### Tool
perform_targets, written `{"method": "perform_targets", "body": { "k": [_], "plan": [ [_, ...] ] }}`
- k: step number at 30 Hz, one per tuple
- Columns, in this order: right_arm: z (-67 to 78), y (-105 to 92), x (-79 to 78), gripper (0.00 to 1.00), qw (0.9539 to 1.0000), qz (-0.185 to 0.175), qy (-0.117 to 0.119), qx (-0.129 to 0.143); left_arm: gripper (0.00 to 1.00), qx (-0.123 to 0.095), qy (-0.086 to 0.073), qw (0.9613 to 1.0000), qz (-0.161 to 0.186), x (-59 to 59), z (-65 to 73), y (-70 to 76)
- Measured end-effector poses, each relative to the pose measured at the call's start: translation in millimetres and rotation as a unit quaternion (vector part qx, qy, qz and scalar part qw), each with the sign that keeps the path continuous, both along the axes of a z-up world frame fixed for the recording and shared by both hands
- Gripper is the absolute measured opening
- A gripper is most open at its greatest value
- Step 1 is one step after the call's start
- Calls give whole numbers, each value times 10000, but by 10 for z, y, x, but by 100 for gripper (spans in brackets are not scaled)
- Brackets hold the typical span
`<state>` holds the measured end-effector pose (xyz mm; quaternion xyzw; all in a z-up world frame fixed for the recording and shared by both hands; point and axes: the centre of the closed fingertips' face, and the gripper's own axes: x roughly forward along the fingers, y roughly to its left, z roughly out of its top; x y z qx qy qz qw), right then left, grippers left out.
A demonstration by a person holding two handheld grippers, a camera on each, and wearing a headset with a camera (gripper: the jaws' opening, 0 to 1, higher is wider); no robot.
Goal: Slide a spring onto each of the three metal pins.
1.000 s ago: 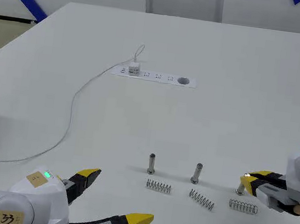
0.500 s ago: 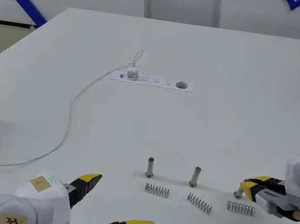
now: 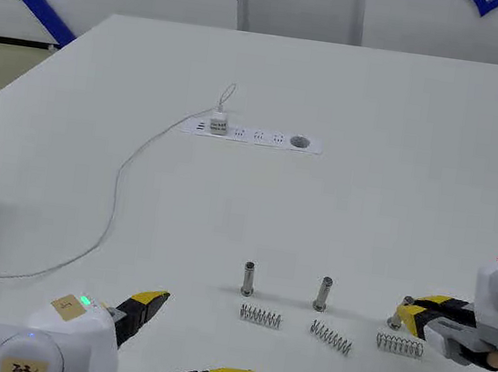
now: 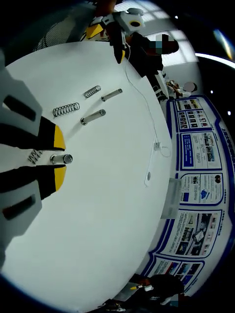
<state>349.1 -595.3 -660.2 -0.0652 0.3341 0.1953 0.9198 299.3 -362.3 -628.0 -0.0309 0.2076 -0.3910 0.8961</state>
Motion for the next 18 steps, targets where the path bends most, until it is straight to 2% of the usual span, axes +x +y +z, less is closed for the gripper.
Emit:
{"method": "perform_targets", "body": {
  "k": [4,11,14,18],
  "plan": [
    [12,-17,-20,14,10000,11,-20,49,88,4,3,10000,0,-1,-1,-1],
    [-40,-110,-119,18,9995,302,108,0,88,37,13,10000,-18,-8,-12,-4],
    [-62,-87,-160,21,9975,684,144,-66,88,42,17,10000,-22,-10,-14,-6],
    [-123,-18,-255,22,9882,1443,199,-464,88,69,40,10000,-29,-17,-29,-4]
  ]
}}
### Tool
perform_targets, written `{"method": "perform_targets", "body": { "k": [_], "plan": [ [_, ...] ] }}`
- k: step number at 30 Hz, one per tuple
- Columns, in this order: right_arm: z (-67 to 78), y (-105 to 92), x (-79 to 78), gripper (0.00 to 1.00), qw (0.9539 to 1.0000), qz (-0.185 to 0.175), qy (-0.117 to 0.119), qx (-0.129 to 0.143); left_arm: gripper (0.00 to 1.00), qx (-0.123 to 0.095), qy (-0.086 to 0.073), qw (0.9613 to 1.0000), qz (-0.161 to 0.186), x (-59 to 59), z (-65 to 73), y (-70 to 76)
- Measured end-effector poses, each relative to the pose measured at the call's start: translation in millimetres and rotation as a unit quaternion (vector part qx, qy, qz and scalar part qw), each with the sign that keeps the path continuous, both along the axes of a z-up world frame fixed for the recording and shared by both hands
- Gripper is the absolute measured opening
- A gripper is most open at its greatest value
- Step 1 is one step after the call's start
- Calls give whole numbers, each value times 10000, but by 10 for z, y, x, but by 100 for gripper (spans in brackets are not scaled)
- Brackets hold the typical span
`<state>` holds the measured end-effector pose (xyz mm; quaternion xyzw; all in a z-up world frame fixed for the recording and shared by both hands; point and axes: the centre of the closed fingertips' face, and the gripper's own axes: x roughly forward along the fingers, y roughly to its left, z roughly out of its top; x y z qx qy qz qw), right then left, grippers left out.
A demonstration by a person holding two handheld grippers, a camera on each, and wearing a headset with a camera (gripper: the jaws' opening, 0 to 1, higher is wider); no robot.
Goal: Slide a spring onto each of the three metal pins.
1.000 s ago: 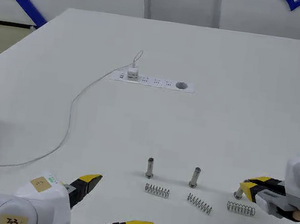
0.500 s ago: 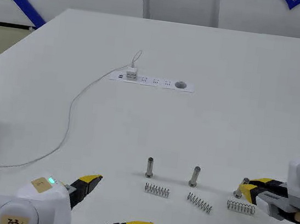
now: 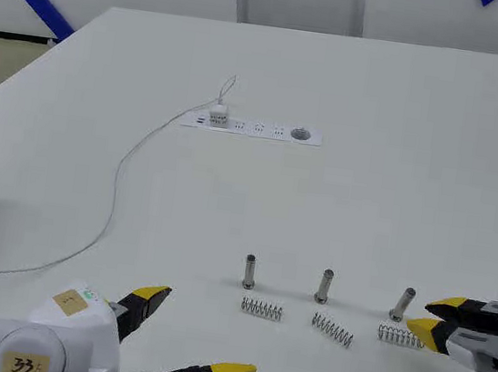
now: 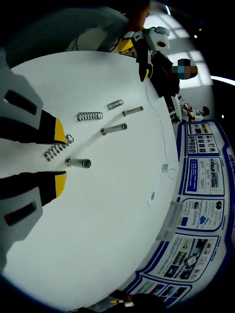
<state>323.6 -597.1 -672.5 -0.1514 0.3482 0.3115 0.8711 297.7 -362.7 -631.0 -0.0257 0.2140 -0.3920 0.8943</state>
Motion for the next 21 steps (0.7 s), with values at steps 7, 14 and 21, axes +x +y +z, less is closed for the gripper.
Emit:
{"method": "perform_targets", "body": {
  "k": [7,14,21],
  "plan": [
    [-196,-15,-39,23,9978,509,117,-399,88,22,44,10000,29,4,-23,14],
    [-253,6,-24,23,9971,643,235,-323,87,58,77,9999,49,8,-45,26],
    [-285,57,-69,19,9946,938,361,-248,87,93,96,9999,38,6,-60,21]
  ]
}}
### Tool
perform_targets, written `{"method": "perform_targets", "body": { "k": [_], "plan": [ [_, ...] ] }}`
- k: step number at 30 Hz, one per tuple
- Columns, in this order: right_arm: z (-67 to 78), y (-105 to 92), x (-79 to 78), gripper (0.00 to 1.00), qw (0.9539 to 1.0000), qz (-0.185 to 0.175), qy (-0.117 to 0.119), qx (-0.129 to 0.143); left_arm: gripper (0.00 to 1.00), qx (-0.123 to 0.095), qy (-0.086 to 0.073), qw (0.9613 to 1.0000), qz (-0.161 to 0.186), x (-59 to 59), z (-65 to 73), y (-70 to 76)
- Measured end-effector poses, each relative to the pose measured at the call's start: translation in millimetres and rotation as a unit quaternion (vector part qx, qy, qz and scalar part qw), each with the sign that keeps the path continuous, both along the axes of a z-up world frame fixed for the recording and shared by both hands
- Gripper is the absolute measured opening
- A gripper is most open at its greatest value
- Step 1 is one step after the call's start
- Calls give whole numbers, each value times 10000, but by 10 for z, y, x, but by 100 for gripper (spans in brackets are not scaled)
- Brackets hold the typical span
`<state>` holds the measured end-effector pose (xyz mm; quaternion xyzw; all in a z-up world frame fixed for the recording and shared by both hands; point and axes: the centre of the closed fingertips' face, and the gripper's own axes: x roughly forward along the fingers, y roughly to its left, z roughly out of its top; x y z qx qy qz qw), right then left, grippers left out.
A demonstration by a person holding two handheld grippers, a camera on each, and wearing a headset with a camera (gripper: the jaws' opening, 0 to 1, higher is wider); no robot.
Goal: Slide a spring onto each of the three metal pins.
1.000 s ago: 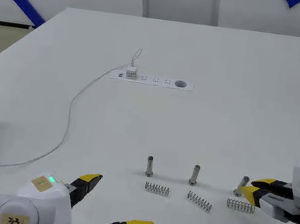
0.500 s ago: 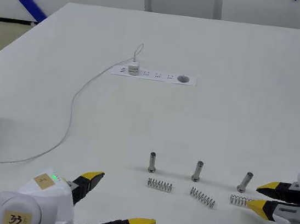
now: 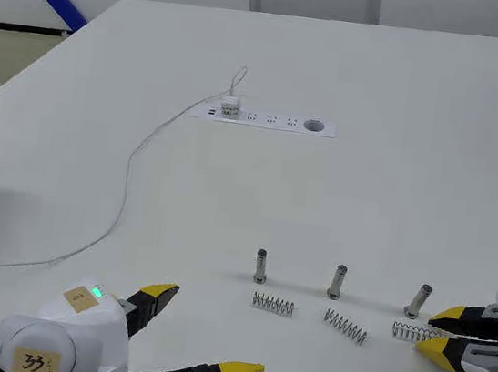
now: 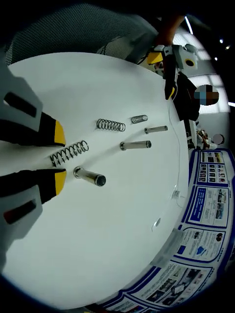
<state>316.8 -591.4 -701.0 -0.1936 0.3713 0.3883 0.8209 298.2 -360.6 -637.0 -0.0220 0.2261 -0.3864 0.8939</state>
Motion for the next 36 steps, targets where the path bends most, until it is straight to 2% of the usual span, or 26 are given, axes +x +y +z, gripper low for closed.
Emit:
{"method": "perform_targets", "body": {
  "k": [14,20,22,26,28,30,32,36],
  "plan": [
    [-1,52,-41,14,9996,272,104,56,87,155,26,9997,-162,-50,-55,-51],
    [-1,65,-53,12,9992,387,93,-50,87,221,-1,9993,-293,-82,-66,-90],
    [-5,68,-62,12,9990,425,108,-77,87,205,42,9992,-340,-98,-76,-104],
    [-10,43,-52,11,9985,488,13,-235,87,211,70,9990,-383,-110,-90,-118],
    [-6,42,-54,11,9985,498,14,-220,87,223,44,9988,-432,-122,-79,-141],
    [23,71,-71,11,9986,518,34,-114,86,203,34,9986,-483,-139,-71,-167],
    [71,92,-71,11,9982,586,-50,-67,86,142,81,9985,-526,-163,-61,-199],
    [141,107,-92,11,9979,643,-73,-51,86,233,71,9975,-660,-192,-83,-231]
  ]
}}
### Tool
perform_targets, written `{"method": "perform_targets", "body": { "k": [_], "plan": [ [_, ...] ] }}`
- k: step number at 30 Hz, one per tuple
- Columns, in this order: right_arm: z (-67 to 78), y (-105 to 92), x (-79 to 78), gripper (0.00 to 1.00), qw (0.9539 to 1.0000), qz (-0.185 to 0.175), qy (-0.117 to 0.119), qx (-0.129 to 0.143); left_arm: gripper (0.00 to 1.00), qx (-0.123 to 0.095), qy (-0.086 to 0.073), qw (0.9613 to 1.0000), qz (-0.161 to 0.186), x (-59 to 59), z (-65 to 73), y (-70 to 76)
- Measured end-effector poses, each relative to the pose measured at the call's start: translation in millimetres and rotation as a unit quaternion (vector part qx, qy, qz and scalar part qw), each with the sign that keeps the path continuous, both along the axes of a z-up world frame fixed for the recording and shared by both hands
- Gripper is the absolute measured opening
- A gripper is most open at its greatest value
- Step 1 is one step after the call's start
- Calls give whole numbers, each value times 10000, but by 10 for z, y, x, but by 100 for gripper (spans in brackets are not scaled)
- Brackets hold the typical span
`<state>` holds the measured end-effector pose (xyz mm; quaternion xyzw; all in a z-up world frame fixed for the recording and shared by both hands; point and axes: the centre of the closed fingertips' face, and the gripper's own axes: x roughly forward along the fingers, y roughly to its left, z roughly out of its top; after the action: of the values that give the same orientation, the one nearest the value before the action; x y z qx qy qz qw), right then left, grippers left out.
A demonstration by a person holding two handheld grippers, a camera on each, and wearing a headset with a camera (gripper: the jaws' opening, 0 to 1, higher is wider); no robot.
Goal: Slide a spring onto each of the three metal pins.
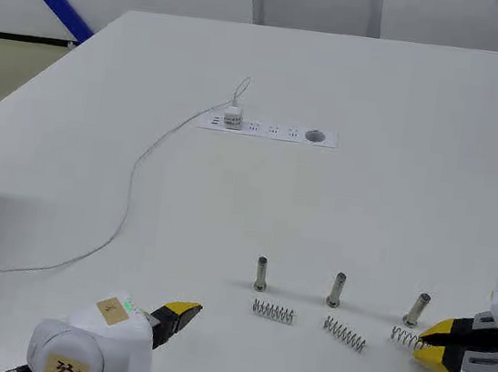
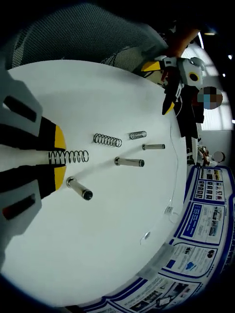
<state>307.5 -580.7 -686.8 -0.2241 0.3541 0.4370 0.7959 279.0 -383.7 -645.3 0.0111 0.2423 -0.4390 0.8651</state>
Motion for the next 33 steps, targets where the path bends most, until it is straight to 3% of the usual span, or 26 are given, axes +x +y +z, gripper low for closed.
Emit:
{"method": "perform_targets", "body": {
  "k": [14,22,25,28,33],
  "plan": [
    [340,101,-83,11,9993,226,-312,11,83,-236,-333,9992,-60,106,260,-65],
    [591,333,-136,11,9971,496,-572,109,77,-441,-454,9955,-706,139,520,-338],
    [710,470,-174,11,9954,644,-682,193,66,-560,-541,9915,-1045,87,628,-466],
    [784,572,-212,11,9936,804,-770,179,57,-557,-564,9888,-1266,49,659,-565],
    [873,728,-292,11,9911,1016,-841,187,56,-546,-657,9849,-1507,-17,700,-703]
  ]
}}
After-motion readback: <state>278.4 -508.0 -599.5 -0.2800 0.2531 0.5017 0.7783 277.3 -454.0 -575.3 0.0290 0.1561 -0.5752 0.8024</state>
